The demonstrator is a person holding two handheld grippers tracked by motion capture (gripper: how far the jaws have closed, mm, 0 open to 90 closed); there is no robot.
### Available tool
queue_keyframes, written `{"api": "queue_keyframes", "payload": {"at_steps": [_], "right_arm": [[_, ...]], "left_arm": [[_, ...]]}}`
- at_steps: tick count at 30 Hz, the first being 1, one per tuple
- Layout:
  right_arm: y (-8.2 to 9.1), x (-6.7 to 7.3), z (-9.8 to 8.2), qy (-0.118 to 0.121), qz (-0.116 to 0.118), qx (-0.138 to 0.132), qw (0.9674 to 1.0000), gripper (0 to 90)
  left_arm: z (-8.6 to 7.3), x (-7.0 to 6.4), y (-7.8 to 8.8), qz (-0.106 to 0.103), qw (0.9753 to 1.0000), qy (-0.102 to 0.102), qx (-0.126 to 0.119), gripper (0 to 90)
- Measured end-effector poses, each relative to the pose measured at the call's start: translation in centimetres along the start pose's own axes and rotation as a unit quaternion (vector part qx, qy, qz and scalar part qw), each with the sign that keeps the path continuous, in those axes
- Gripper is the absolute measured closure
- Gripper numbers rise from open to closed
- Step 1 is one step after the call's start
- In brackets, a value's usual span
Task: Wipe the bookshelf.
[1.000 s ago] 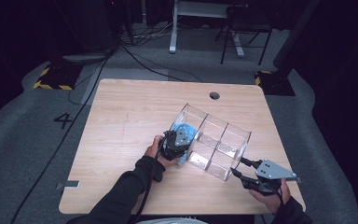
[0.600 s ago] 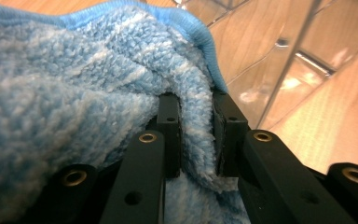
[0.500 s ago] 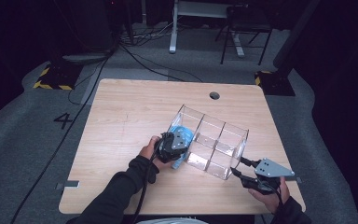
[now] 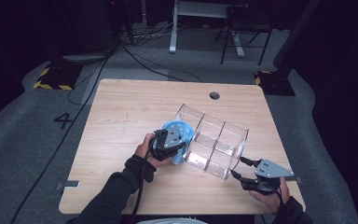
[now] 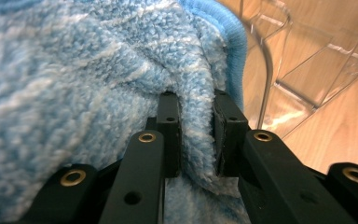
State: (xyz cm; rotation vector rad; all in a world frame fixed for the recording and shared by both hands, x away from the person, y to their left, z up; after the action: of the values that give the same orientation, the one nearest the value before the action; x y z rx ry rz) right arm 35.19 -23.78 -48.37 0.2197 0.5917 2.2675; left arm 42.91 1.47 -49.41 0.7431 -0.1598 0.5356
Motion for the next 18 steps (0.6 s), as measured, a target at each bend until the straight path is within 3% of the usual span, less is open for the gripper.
{"api": "queue_keyframes", "payload": {"at_steps": [2, 3, 7, 9, 11, 15, 18], "right_arm": [[0.4, -0.2, 0.1, -0.001, 0.0, -0.007, 1.0, 46.8], [0.7, -0.1, 0.2, 0.0, 0.014, -0.015, 0.9998, 50.5], [0.7, 0.2, 0.4, 0.006, 0.022, -0.019, 0.9996, 47.3], [0.4, 0.4, 0.6, 0.019, 0.018, -0.02, 0.9995, 45.5], [0.2, 0.5, 0.9, 0.013, 0.024, -0.023, 0.9994, 44.6], [-0.6, 0.5, 1.4, 0.014, 0.026, -0.027, 0.9992, 42.2], [-0.7, 0.3, 1.7, 0.01, 0.025, -0.038, 0.9989, 46.7]], "left_arm": [[-0.9, -0.5, -0.9, -0.004, 0.9999, 0.001, 0.012, 76.3], [-1.1, -0.7, -1.3, -0.007, 0.9999, 0.003, 0.014, 76.3], [-1.4, -0.8, -1.9, -0.013, 0.9997, 0.011, 0.015, 76.3], [-1.7, -0.8, -2.1, -0.012, 0.9997, 0.0, 0.023, 76.4], [-1.8, -0.7, -2.3, -0.015, 0.9996, -0.001, 0.025, 76.4], [-2.3, -0.9, -3.1, -0.031, 0.9992, 0.012, 0.024, 76.7], [-2.2, -0.9, -3.2, -0.032, 0.999, 0.021, 0.022, 76.8]]}}
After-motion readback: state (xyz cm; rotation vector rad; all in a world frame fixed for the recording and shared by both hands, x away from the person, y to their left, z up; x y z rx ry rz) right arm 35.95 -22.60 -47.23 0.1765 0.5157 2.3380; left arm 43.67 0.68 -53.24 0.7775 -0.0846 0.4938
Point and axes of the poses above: each handheld gripper's, and its own axes: y roughly backward along the jaws, z roughly out of its top, x roughly to its left, the point moved 8 cm from there along -y, roughly forward along the jaws, and after that the axes turned 10 degrees about -y, right-handed, at the moved point
